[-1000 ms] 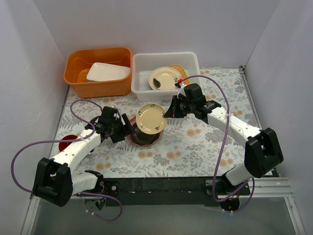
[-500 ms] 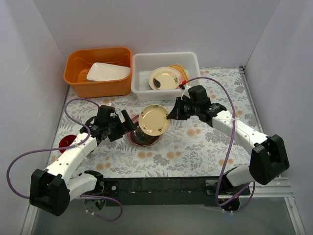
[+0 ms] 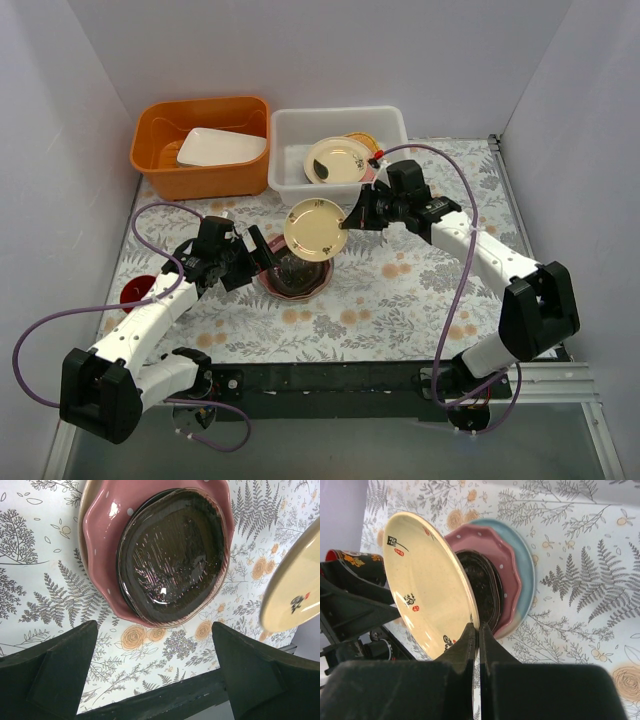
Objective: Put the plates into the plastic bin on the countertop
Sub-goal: Place the plate in the plastic bin.
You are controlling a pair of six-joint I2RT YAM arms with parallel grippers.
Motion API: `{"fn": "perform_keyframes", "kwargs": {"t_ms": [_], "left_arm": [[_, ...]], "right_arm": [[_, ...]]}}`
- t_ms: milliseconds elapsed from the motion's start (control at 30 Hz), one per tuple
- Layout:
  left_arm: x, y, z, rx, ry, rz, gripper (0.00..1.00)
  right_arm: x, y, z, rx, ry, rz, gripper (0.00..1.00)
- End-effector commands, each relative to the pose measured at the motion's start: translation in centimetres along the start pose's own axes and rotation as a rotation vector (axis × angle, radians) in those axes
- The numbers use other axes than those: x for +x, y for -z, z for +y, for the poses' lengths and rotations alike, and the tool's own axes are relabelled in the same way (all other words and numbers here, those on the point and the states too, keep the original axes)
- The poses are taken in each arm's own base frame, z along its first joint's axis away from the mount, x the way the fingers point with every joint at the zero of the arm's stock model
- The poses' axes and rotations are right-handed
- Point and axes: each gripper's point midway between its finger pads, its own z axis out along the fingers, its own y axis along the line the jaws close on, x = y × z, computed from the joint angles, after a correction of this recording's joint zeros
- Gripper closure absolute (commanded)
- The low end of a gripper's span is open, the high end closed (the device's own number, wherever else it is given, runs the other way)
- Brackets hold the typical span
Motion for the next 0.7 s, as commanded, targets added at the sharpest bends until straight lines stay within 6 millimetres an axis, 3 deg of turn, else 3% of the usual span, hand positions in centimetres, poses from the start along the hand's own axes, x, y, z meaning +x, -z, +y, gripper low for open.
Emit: {"fn": "perform_keyframes", "kwargs": {"t_ms": [0,133,333,533,667], "left_arm": [[0.1,0.4,-0.6,0.023,-0.017,0.006,0.02],[0.6,0.0,-0.4,0.034,-0.006,0.018,0.02],[1.0,-0.2,0.0,0.028,0.002,0.03,0.02],[1.2,-0.1,0.3,0.022,0.001,0.026,0.02],[1.6,-0.5,0.7,0.01,0.008,0.044,0.02]], "right_arm": [[-5.5,1.0,0.5,-0.068,-0.005,-0.098,0.99],[-9.4,1.7,-1.0,-0.091,-0.044,-0.158,0.99],[-14.3,1.0,-3.1,-0.113,-0.083,-0.185,0.99],[-17.0,-0.7,-4.5,-0.1,-0.103,-0.193,0.99],[-19.7,-0.5,-4.7,-0.096,-0.098,-0.236,0.99]]}}
